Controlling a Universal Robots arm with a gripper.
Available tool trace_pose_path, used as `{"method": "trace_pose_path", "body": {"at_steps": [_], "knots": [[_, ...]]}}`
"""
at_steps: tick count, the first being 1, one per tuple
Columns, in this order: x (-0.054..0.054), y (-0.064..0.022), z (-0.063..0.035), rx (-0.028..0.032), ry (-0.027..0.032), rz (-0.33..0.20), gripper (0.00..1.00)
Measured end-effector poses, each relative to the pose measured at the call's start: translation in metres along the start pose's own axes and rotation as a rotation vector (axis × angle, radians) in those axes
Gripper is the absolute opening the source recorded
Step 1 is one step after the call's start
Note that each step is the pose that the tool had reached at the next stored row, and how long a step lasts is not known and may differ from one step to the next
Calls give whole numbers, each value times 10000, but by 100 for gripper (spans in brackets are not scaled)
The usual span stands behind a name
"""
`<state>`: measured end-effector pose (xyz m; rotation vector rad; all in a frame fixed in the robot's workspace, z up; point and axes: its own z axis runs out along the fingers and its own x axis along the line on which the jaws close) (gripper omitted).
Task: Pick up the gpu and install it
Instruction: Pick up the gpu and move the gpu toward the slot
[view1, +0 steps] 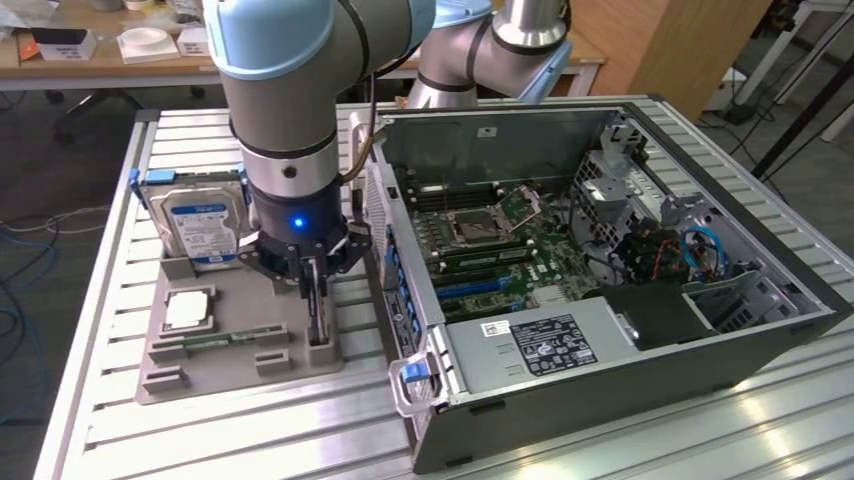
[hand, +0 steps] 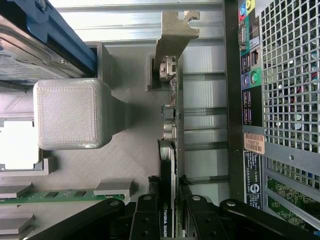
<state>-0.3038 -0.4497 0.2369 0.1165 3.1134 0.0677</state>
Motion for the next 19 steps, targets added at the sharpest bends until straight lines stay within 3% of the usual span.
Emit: {"method": "trace_pose_path", "body": {"at_steps": [19], "knots": [[-1, 1, -28, 0, 0, 1, 26]]}}
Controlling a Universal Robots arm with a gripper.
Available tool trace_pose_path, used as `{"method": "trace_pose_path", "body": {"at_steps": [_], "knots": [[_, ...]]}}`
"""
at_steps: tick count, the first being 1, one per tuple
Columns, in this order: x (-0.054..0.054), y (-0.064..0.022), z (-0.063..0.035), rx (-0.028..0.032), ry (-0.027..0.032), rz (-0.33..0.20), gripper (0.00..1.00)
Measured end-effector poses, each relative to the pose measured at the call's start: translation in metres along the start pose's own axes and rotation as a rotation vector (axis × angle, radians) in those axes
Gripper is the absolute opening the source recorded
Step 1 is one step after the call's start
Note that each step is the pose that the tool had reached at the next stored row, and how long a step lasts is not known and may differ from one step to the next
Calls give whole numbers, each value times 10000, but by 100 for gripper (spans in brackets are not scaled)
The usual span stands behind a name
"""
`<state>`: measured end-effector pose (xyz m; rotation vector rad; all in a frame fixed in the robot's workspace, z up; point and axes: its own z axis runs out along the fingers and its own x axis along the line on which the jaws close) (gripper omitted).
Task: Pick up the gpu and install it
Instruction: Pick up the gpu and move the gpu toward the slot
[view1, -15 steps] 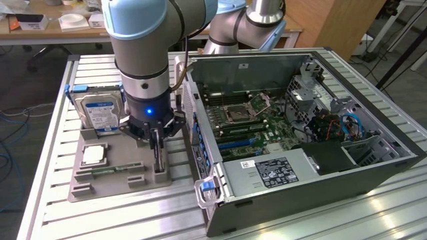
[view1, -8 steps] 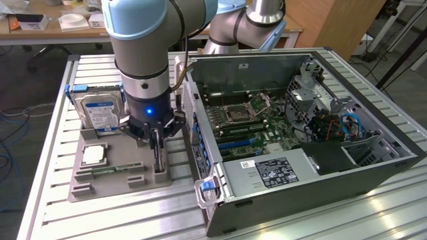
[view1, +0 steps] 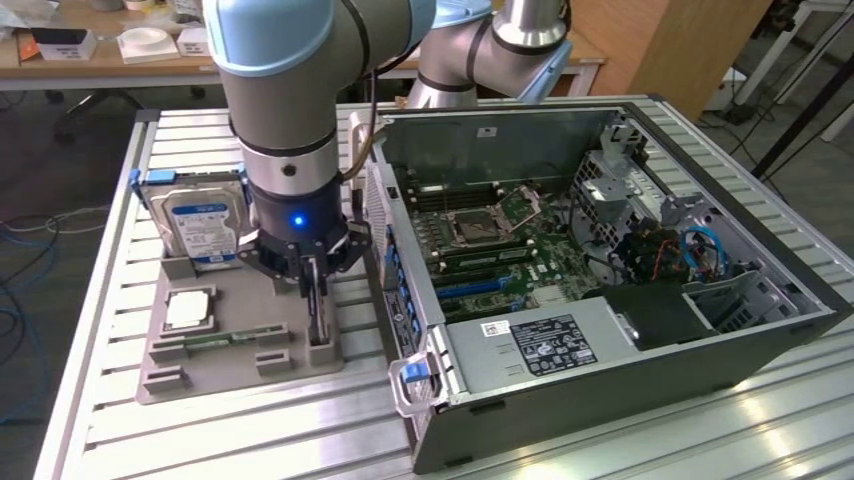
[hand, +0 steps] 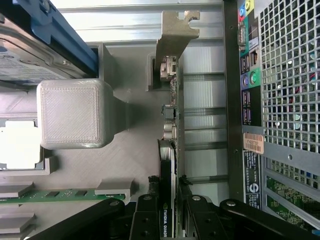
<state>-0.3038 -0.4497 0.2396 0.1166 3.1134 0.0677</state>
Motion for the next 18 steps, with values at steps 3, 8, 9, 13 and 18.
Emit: {"method": "trace_pose_path", "body": {"at_steps": [3, 8, 9, 13, 18], "knots": [[-1, 2, -41, 0, 1, 0, 26], [-3, 5, -124, 0, 0, 0, 26], [-3, 6, -142, 0, 0, 0, 26], [-5, 10, -223, 0, 0, -1, 26], [-8, 15, -339, -1, 0, 0, 26]]}}
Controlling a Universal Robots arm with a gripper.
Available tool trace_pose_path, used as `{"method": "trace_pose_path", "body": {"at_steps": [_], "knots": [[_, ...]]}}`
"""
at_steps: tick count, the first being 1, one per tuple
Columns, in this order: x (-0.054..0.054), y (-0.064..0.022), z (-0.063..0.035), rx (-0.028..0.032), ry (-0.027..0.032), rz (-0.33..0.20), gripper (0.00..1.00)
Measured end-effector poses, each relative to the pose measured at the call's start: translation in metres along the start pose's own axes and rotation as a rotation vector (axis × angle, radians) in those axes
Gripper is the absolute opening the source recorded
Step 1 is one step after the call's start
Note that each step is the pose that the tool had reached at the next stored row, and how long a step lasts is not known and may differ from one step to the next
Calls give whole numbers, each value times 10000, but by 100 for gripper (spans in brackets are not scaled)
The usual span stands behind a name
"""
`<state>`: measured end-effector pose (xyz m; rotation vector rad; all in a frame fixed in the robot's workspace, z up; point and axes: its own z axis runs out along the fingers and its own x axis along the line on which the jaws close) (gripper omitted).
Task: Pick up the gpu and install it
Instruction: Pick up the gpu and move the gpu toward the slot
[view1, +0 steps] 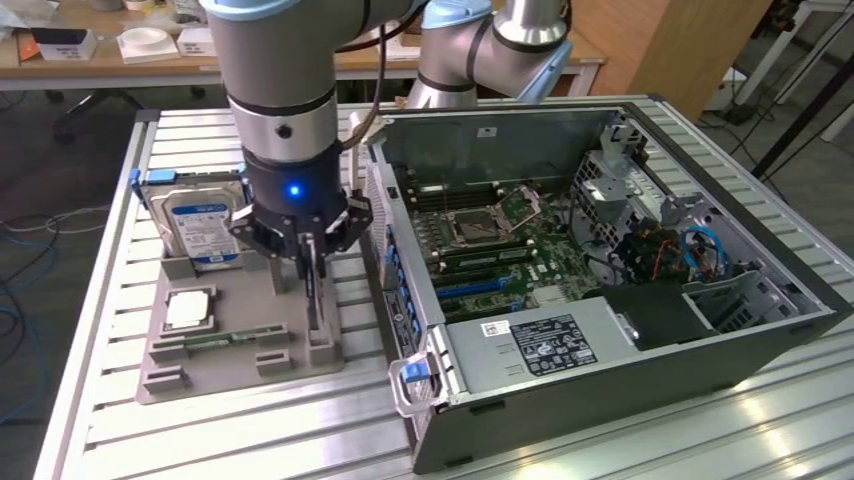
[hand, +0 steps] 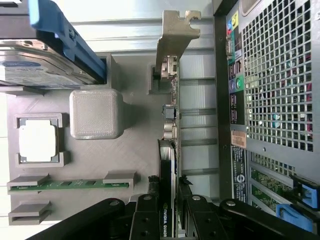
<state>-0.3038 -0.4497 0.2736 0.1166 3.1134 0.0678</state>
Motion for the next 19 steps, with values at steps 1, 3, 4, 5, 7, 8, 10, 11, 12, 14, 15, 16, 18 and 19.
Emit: {"method": "trace_pose_path", "body": {"at_steps": [1, 3, 4, 5, 7, 8, 10, 11, 12, 14, 15, 16, 18, 19], "knots": [[0, 1, -18, 0, 0, 0, 26], [-1, 2, -55, 0, -1, 0, 26], [-2, 3, -73, 0, 0, 0, 26], [-2, 4, -92, 0, -1, 0, 26], [-3, 6, -127, 1, 0, 0, 26], [-4, 6, -138, 1, 0, 0, 26], [-4, 8, -173, 0, 0, 0, 26], [-5, 9, -199, 1, 0, 0, 26], [-5, 10, -224, 0, -1, 0, 26], [-6, 12, -280, 0, -1, -1, 26], [-6, 13, -308, 0, 0, -2, 26], [-5, 14, -331, 0, -1, -2, 26], [-3, 16, -369, 1, 0, 0, 26], [-2, 17, -391, 1, -1, -1, 26]]}}
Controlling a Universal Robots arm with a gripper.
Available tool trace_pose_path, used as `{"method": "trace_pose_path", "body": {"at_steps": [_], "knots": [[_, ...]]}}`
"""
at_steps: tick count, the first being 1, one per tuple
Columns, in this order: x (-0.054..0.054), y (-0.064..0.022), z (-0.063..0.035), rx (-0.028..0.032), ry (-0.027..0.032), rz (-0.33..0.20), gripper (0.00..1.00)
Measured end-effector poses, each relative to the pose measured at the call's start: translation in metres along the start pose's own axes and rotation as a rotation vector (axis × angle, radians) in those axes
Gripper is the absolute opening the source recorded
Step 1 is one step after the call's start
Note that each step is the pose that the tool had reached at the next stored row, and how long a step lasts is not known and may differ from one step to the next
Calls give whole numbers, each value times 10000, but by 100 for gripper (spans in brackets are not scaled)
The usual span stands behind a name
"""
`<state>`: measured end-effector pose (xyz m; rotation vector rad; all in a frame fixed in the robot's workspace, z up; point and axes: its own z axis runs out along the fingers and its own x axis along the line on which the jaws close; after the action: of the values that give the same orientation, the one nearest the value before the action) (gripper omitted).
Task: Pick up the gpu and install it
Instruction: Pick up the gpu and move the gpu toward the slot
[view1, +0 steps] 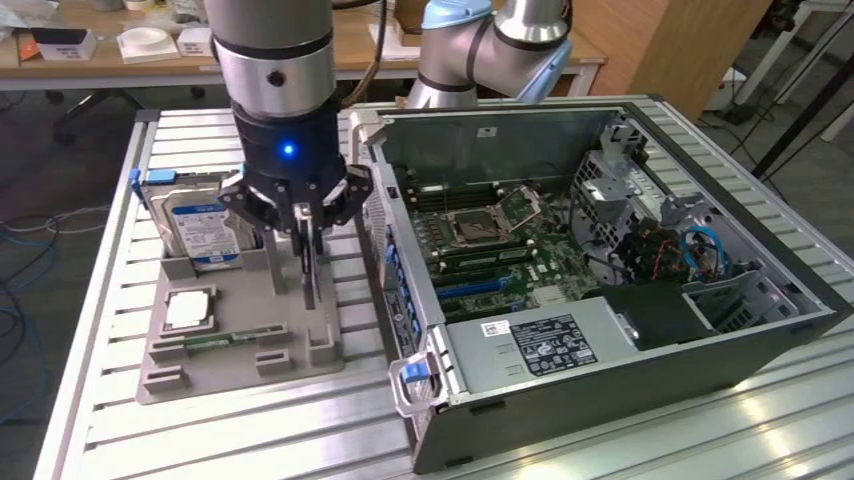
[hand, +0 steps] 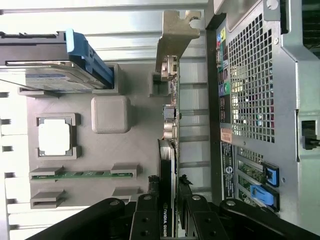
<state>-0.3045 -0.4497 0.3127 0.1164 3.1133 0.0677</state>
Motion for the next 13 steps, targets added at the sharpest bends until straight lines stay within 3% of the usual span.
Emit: {"method": "trace_pose_path", "body": {"at_steps": [7, 13], "knots": [[1, 7, -146, -1, -2, 1, 26], [2, 15, -343, -2, -6, -34, 26]]}}
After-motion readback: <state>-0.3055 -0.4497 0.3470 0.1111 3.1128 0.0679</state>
